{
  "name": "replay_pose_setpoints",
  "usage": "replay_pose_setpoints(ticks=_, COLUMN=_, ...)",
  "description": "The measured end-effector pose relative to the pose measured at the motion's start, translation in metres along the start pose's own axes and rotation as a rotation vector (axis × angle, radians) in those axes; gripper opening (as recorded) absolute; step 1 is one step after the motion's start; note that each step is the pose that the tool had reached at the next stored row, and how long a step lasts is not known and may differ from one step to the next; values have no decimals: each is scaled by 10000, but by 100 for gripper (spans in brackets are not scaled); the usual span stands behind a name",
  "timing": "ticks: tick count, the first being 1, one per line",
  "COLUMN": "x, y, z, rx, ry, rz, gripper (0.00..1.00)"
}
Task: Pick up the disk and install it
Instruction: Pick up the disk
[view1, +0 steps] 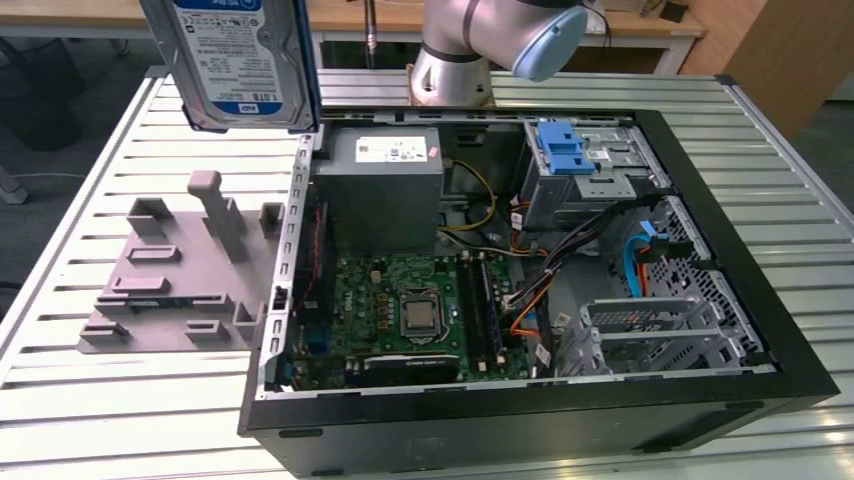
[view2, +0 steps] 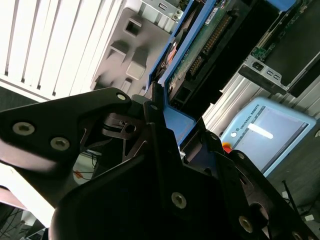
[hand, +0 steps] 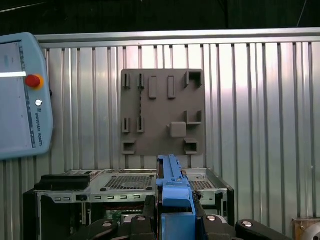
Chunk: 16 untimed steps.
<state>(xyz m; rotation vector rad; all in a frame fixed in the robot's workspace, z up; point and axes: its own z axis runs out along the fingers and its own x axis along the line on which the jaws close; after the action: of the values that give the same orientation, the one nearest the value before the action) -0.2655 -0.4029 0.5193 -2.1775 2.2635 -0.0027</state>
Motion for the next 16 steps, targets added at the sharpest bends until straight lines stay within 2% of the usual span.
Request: replay_pose_setpoints(ticks=16, x=5, y=-117, z=1, rx=1, ry=0, rz=1, gripper=36)
